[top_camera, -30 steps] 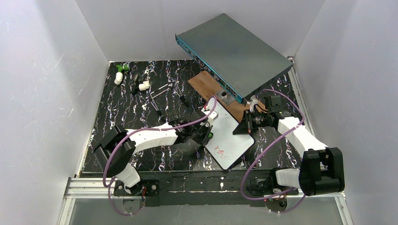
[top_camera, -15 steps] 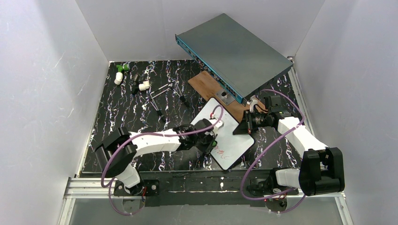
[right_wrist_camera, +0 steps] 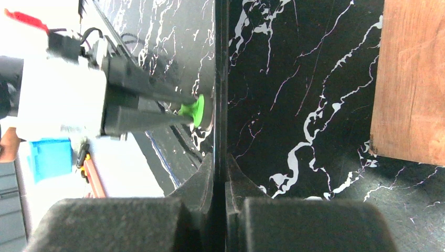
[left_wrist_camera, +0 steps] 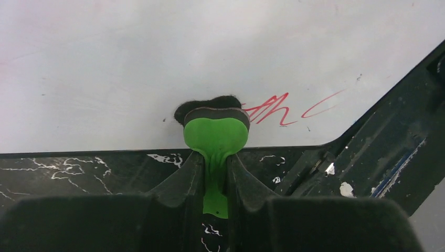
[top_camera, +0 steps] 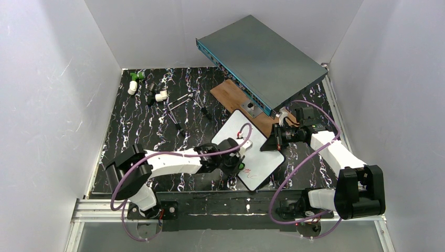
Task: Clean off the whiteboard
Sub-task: Erase the whiteboard using the whiteboard.
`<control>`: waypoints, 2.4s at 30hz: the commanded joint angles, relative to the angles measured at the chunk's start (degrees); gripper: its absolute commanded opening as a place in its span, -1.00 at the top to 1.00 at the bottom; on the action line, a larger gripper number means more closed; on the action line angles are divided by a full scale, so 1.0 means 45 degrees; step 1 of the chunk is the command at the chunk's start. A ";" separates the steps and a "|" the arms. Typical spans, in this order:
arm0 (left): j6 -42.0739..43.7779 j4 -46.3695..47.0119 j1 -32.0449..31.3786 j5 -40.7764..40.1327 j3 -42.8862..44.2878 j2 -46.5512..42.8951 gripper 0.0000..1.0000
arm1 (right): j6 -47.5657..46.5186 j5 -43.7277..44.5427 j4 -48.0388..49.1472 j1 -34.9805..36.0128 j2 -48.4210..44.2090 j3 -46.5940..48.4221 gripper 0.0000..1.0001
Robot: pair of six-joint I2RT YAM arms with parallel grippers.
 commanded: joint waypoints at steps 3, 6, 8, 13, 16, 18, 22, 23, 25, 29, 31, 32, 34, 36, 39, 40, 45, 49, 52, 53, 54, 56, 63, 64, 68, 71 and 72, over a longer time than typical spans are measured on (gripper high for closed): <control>0.0529 -0.0750 -0.0147 -0.1171 0.0714 0.0257 1.00 | -0.0352 -0.0667 -0.0325 0.0286 0.0049 0.0185 0.97; 0.0525 -0.0849 0.0777 -0.0892 0.0962 0.0197 1.00 | -0.0352 -0.0657 -0.0315 0.0283 0.0001 0.0175 0.97; 0.0328 -0.0548 0.1327 -0.0517 0.0719 0.0043 1.00 | -0.0352 -0.0657 -0.0331 0.0293 -0.0057 0.0175 0.97; 0.0589 -0.0517 0.0574 -0.0491 0.0445 -0.0052 1.00 | -0.0361 -0.0715 -0.0367 0.0283 -0.0036 0.0213 0.97; 0.0320 -0.0479 -0.0454 -0.0725 0.0277 0.0211 1.00 | -0.0382 -0.0715 -0.0367 0.0283 -0.0012 0.0214 0.97; 0.0092 -0.0269 -0.0905 -0.0890 0.0151 0.0439 1.00 | -0.0357 -0.0734 -0.0367 0.0288 0.0023 0.0212 0.97; 0.0088 -0.0129 -0.0903 -0.1657 0.0117 0.0501 1.00 | -0.0353 -0.0735 -0.0333 0.0288 0.0087 0.0185 0.97; 0.0165 -0.0303 -0.0780 -0.1843 0.0254 0.0438 1.00 | -0.0352 -0.0752 -0.0327 0.0284 0.0087 0.0176 0.97; 0.0101 -0.0353 -0.0312 -0.1848 0.0269 0.0173 1.00 | -0.0354 -0.0754 -0.0321 0.0294 0.0106 0.0175 0.97; -0.0279 0.0143 0.0725 -0.1286 -0.0294 -0.0563 1.00 | -0.0352 -0.0754 -0.0324 0.0283 0.0020 0.0175 0.97; -0.0356 0.0229 0.0755 -0.1152 -0.0618 -0.0683 1.00 | -0.0373 -0.0754 -0.0332 0.0288 0.0000 0.0185 0.97; -0.0401 0.0413 0.0713 -0.0949 -0.0742 -0.0696 1.00 | -0.0386 -0.0754 -0.0352 0.0284 -0.0009 0.0193 0.97; -0.0442 0.0836 0.0198 -0.0986 -0.1031 -0.0715 1.00 | -0.0371 -0.0774 -0.0361 0.0283 -0.0006 0.0194 0.97; -0.0389 0.0886 -0.0580 -0.1372 -0.1084 -0.0576 1.00 | -0.0376 -0.0791 -0.0386 0.0283 -0.0020 0.0192 0.97; -0.0443 0.0860 -0.1502 -0.1887 -0.0886 -0.0239 1.00 | -0.0381 -0.0823 -0.0377 0.0286 -0.0012 0.0212 0.97; -0.0387 0.0802 -0.1617 -0.2025 -0.0768 -0.0111 1.00 | -0.0373 -0.0831 -0.0387 0.0283 -0.0001 0.0214 0.97; 0.0178 -0.0172 -0.1185 -0.3021 -0.0073 -0.0165 1.00 | -0.0381 -0.0833 -0.0388 0.0283 -0.0030 0.0194 0.97; 0.0193 -0.0018 -0.0235 -0.2335 -0.0490 -0.0885 1.00 | -0.0391 -0.0792 -0.0391 0.0283 -0.0098 0.0213 0.97; 0.0304 0.0169 -0.2286 -0.3715 -0.0589 -0.0323 1.00 | -0.0391 -0.0816 -0.0410 0.0283 -0.0036 0.0224 0.97; 0.0516 0.0212 -0.2289 -0.3843 -0.0422 -0.0253 1.00 | -0.0391 -0.0813 -0.0380 0.0283 -0.0018 0.0211 0.97; 0.1044 -0.0124 -0.2226 -0.4172 0.0125 -0.0057 1.00 | -0.0391 -0.0804 -0.0368 0.0283 -0.0011 0.0195 0.97; 0.1272 -0.0159 -0.1415 -0.3684 0.0465 -0.0011 1.00 | -0.0391 -0.0788 -0.0363 0.0283 -0.0044 0.0195 0.97; -0.0098 0.0230 -0.1068 -0.2788 -0.0566 -0.0851 1.00 | -0.0391 -0.0835 -0.0402 0.0283 -0.0049 0.0233 0.97; -0.0068 0.0211 -0.1362 -0.2985 -0.0477 -0.0822 1.00 | -0.0391 -0.0833 -0.0395 0.0293 -0.0049 0.0216 0.97; 0.0146 -0.0765 -0.2902 -0.3932 0.0412 0.0034 1.00 | -0.0391 -0.0852 -0.0402 0.0284 -0.0020 0.0233 0.97; 0.0158 -0.0530 -0.3062 -0.4279 0.0372 0.0281 1.00 | -0.0391 -0.0832 -0.0399 0.0283 -0.0048 0.0215 0.97; 0.0303 -0.0598 -0.2999 -0.4463 0.0424 0.0304 1.00 | -0.0391 -0.0818 -0.0387 0.0283 -0.0049 0.0202 0.97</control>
